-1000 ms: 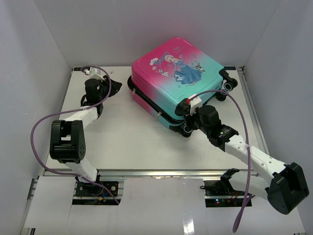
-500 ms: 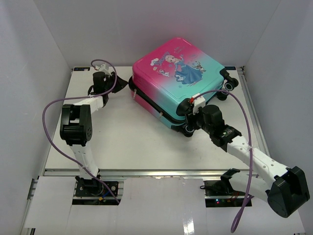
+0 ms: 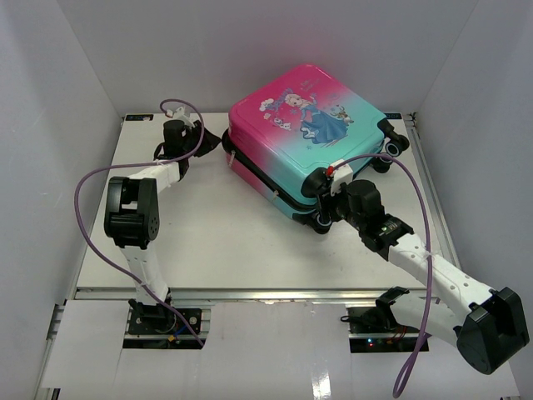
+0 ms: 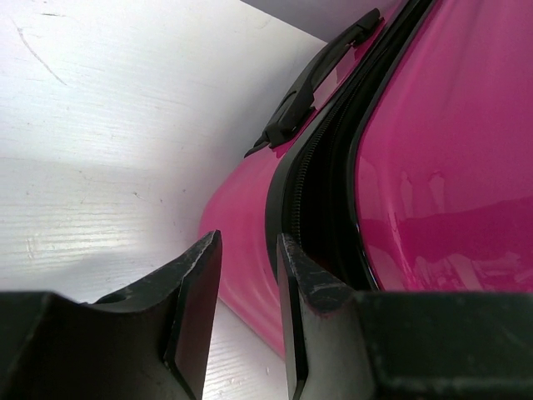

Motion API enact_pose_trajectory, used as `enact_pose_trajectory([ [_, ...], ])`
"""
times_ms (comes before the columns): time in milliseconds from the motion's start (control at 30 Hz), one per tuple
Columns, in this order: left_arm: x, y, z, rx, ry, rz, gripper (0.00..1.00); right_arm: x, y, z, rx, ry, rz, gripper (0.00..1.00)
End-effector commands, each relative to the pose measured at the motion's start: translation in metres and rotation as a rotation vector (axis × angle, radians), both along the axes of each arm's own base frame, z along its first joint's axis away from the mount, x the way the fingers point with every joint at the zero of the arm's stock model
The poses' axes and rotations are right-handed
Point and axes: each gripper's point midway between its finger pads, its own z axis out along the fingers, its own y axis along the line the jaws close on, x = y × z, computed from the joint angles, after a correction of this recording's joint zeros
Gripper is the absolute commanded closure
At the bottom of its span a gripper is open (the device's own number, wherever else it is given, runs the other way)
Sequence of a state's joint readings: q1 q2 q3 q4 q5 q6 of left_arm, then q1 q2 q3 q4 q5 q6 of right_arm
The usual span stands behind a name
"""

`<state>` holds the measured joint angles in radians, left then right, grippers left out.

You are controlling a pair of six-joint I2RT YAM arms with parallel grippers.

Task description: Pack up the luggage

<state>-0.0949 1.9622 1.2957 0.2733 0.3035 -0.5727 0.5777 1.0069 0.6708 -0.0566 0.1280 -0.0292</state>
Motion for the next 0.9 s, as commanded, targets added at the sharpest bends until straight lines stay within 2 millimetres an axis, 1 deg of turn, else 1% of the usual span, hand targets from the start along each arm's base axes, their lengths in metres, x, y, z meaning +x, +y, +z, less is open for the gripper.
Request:
enact_pose_trajectory([
  [0,-0.006,-0.007,0.045,0.006,-0.073,-0.008,0.55,0.032,-0.023,0.054,0.117,-0.17,-0.202,0.55],
  [167,-0.006,-0.014,0.047,-0.003,-0.071,-0.025,0.55,0.031,-0.024,0.055,0.12,-0.174,-0.203,0.55],
  [367,-0.009,-0.015,0.057,0.025,-0.088,-0.011,0.54,0.031,-0.023,0.054,0.121,-0.17,-0.2,0.55],
  [533,-0.008,-0.028,0.06,0.043,-0.093,-0.032,0.54,0.03,-0.022,0.054,0.124,-0.167,-0.193,0.54],
  [600,-0.007,-0.033,0.055,0.058,-0.078,-0.037,0.54,0.03,-0.022,0.054,0.126,-0.167,-0.192,0.54],
  [633,-0.006,-0.037,0.049,0.067,-0.062,-0.045,0.53,0.029,-0.022,0.053,0.126,-0.164,-0.191,0.54],
  [867,-0.002,-0.034,0.025,0.118,0.01,-0.009,0.55,0.029,-0.021,0.055,0.128,-0.164,-0.191,0.51],
])
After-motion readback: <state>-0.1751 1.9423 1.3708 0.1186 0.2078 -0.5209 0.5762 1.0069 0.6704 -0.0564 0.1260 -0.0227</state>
